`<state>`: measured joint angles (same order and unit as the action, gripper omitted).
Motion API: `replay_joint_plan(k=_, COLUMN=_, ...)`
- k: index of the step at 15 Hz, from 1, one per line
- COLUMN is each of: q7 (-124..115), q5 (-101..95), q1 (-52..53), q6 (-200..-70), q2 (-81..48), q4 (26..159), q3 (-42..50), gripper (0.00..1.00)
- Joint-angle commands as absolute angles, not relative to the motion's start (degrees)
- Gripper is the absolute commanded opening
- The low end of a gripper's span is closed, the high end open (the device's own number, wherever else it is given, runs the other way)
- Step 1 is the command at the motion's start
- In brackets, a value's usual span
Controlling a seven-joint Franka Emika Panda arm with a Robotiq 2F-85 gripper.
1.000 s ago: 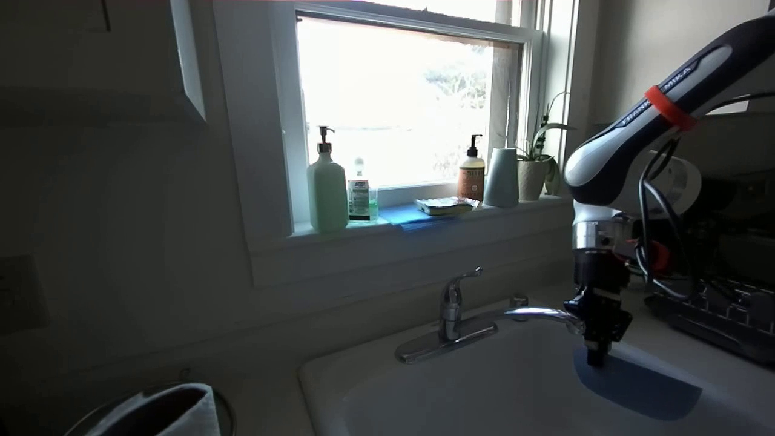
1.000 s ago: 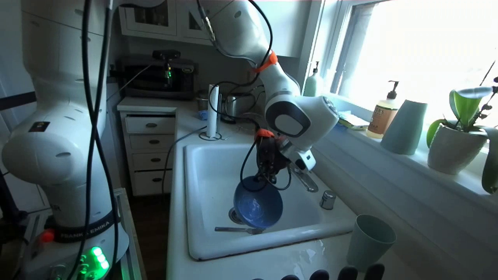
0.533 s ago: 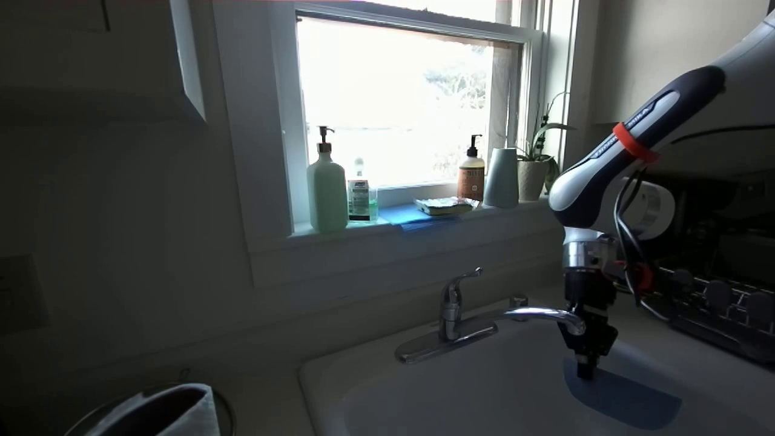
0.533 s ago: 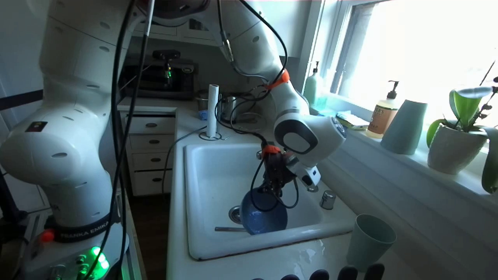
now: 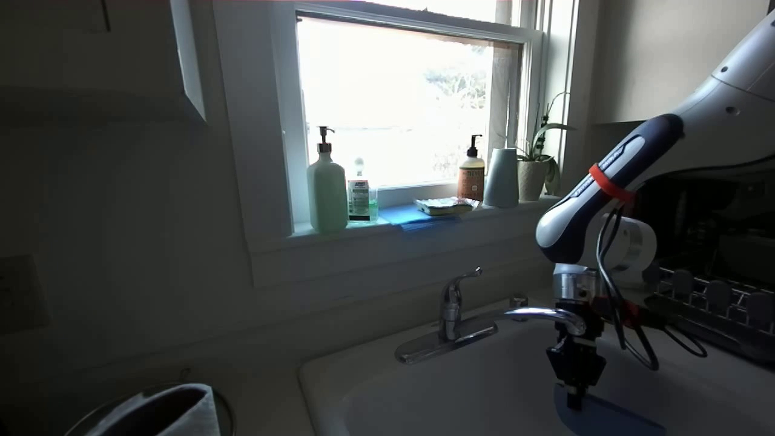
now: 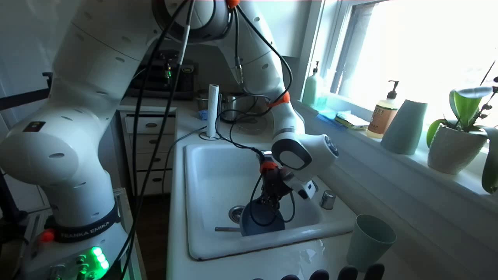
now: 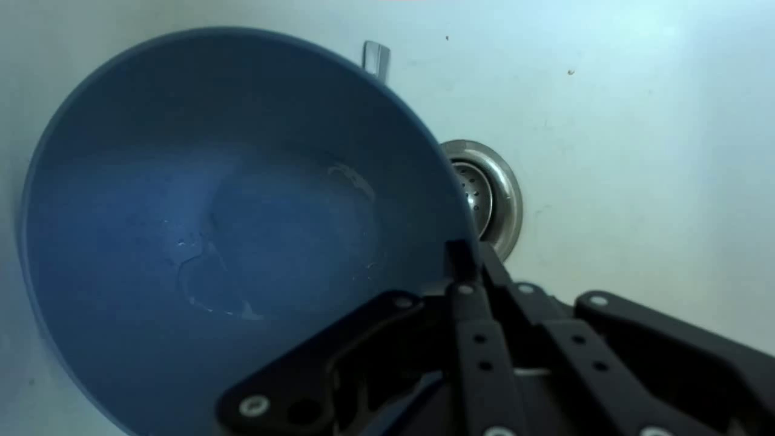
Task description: Remove the cup from the bowl, then put the bowl in the sink
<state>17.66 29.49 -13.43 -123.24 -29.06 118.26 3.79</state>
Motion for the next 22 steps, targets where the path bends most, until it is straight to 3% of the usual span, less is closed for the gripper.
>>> replay_joint_plan(k=1, q7=19.2, q5=33.1, q1=-16.0, q6=-126.0, q2=-32.5, q4=116.4, q3=1.2, gripper=0.01)
replay_joint_plan(k=3, q7=19.2, q5=33.8, q1=-16.5, q6=-127.4, q2=-33.6, q4=116.1, q3=0.6, gripper=0.01)
replay_joint_plan(k=6, q7=19.3, q5=33.8, q1=-17.1, q6=-129.0, q2=-35.0, q4=115.6, q3=-0.2, gripper=0.37)
replay_joint_plan(k=15, q7=16.5, q5=32.6, q1=-17.7, q6=-127.2, q2=-32.7, q4=115.2, q3=0.0, gripper=0.98)
replay_joint_plan(k=22, q7=8.7, q5=30.4, q1=-15.9, q6=-125.7, q2=-22.9, q4=118.6, q3=2.9, gripper=1.00)
